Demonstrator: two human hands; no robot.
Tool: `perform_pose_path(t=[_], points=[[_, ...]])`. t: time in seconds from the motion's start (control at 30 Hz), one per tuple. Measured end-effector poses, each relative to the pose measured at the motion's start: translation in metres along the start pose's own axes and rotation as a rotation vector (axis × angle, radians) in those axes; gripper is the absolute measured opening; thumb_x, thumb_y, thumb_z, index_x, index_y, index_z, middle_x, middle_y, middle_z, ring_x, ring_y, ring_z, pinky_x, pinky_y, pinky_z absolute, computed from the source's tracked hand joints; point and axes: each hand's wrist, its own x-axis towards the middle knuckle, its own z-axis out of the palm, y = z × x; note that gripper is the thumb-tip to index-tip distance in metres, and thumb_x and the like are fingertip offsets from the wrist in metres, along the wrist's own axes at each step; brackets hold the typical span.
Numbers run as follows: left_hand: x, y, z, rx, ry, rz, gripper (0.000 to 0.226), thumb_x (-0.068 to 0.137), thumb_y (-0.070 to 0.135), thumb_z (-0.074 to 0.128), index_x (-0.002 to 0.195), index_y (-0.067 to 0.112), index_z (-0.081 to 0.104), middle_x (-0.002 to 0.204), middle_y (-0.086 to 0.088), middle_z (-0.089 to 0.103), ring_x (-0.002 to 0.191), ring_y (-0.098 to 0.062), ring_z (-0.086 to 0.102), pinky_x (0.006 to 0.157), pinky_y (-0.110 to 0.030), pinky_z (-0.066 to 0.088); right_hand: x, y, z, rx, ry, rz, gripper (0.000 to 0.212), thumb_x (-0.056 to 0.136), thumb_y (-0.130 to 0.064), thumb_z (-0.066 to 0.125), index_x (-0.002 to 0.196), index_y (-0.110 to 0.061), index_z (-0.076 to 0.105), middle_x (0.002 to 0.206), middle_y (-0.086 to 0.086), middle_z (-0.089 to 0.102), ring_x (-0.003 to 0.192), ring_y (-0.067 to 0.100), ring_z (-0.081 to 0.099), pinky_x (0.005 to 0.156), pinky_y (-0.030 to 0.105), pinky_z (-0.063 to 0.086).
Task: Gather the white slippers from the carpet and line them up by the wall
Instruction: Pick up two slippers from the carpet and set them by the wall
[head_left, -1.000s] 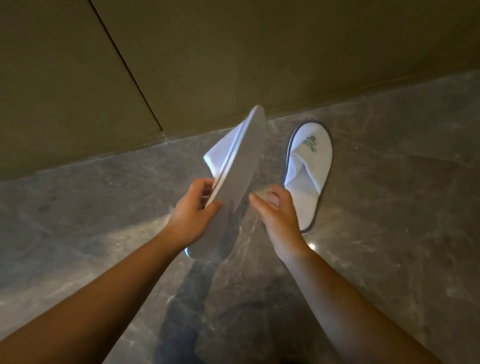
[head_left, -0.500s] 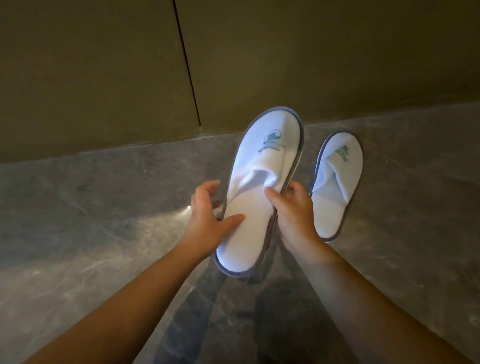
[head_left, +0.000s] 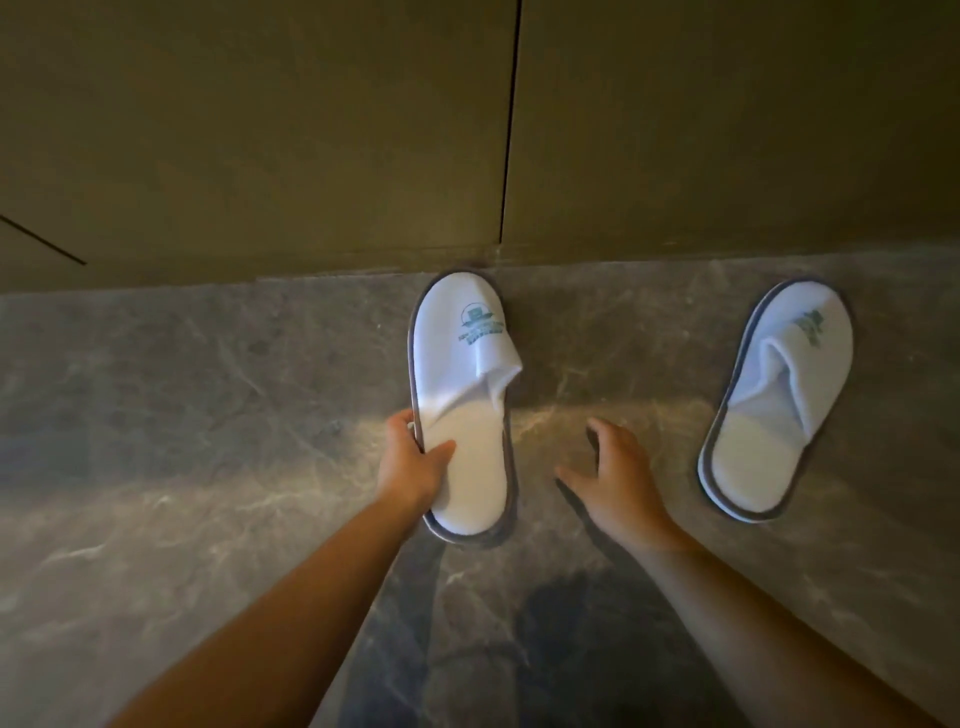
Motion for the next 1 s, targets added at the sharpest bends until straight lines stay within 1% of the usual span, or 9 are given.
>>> perform_pose_path(t=[0.1,0.2,0.27,0.33,0.4,0.57,0.7,0.87,1.0], points=[[0.01,-0.009,0.0,0.142,0.073,0.035,0.063,0.075,0.013,0.065,0.127,0.011,0.029,0.129,-0.019,0.045,0.112,-0.034,0.047,0.096,-0.045,0.04,-0.005,0.012,0.012,-0.205,-0.05,-0.014,0.071,0.077,-0.032,0.064,0.136,-0.012,0.03,0.148,0.015,0.028,0.137,0.029,0.023,0.112,0.038,0.024],[0.006,-0.018,-0.002,0.469,0.126,0.191,0.086,0.066,0.025,0.074,0.134,0.014,0.022,0.14,-0.018,0.029,0.127,-0.035,0.029,0.106,-0.045,0.026,-0.011,0.017,0.02,-0.336,-0.081,-0.031,0.076,0.077,-0.037,0.062,0.139,-0.018,0.022,0.154,0.01,0.011,0.142,0.028,0.009,0.114,0.04,0.017],[0.001,-0.025,0.0,0.629,0.026,0.301,0.098,0.063,0.038,0.074,0.137,0.023,0.013,0.148,-0.013,0.013,0.133,-0.034,0.016,0.109,-0.048,0.022,-0.012,0.018,0.02,-0.347,-0.085,-0.039,0.078,0.077,-0.037,0.063,0.14,-0.02,0.019,0.155,0.009,0.007,0.142,0.027,0.005,0.115,0.04,0.016],[0.0,-0.032,0.002,0.79,-0.089,0.351,0.101,0.062,0.05,0.07,0.137,0.03,0.006,0.151,-0.008,-0.004,0.136,-0.033,0.003,0.111,-0.052,0.018,-0.013,0.018,0.018,-0.351,-0.092,-0.046,0.078,0.077,-0.037,0.063,0.14,-0.02,0.02,0.156,0.009,0.006,0.142,0.026,0.005,0.114,0.04,0.015],[0.001,-0.036,0.003,0.912,-0.111,0.363,0.101,0.062,0.054,0.069,0.137,0.035,0.004,0.151,-0.006,-0.011,0.136,-0.033,-0.002,0.11,-0.053,0.018,-0.013,0.019,0.018,-0.35,-0.098,-0.049,0.078,0.077,-0.037,0.063,0.139,-0.021,0.02,0.156,0.008,0.005,0.143,0.026,0.004,0.114,0.039,0.014],[-0.002,-0.036,0.004,0.921,-0.043,0.31,0.096,0.062,0.052,0.069,0.134,0.04,0.008,0.15,-0.007,-0.007,0.13,-0.037,0.012,0.106,-0.053,0.027,-0.013,0.019,0.017,-0.334,-0.098,-0.052,0.076,0.077,-0.036,0.063,0.139,-0.021,0.021,0.156,0.008,0.005,0.142,0.026,0.004,0.115,0.04,0.014],[-0.008,-0.039,0.005,0.86,-0.003,0.257,0.095,0.061,0.051,0.07,0.133,0.037,0.01,0.148,-0.009,0.001,0.126,-0.036,0.017,0.102,-0.051,0.03,-0.013,0.018,0.018,-0.322,-0.089,-0.042,0.075,0.078,-0.035,0.062,0.139,-0.02,0.022,0.155,0.008,0.007,0.142,0.027,0.004,0.115,0.042,0.015],[-0.017,-0.047,0.003,0.848,0.067,0.184,0.098,0.063,0.055,0.066,0.134,0.031,0.002,0.148,-0.012,0.0,0.129,-0.037,0.018,0.103,-0.052,0.031,-0.013,0.017,0.017,-0.314,-0.089,-0.039,0.073,0.078,-0.035,0.063,0.138,-0.018,0.025,0.155,0.01,0.01,0.142,0.029,0.008,0.115,0.044,0.019],[-0.017,-0.043,0.006,0.796,0.089,0.149,0.097,0.066,0.056,0.064,0.135,0.029,0.001,0.149,-0.013,-0.001,0.13,-0.038,0.016,0.104,-0.053,0.029,-0.016,0.016,0.019,-0.304,-0.101,-0.04,0.073,0.079,-0.034,0.062,0.139,-0.018,0.024,0.155,0.01,0.01,0.142,0.029,0.006,0.116,0.043,0.017]])
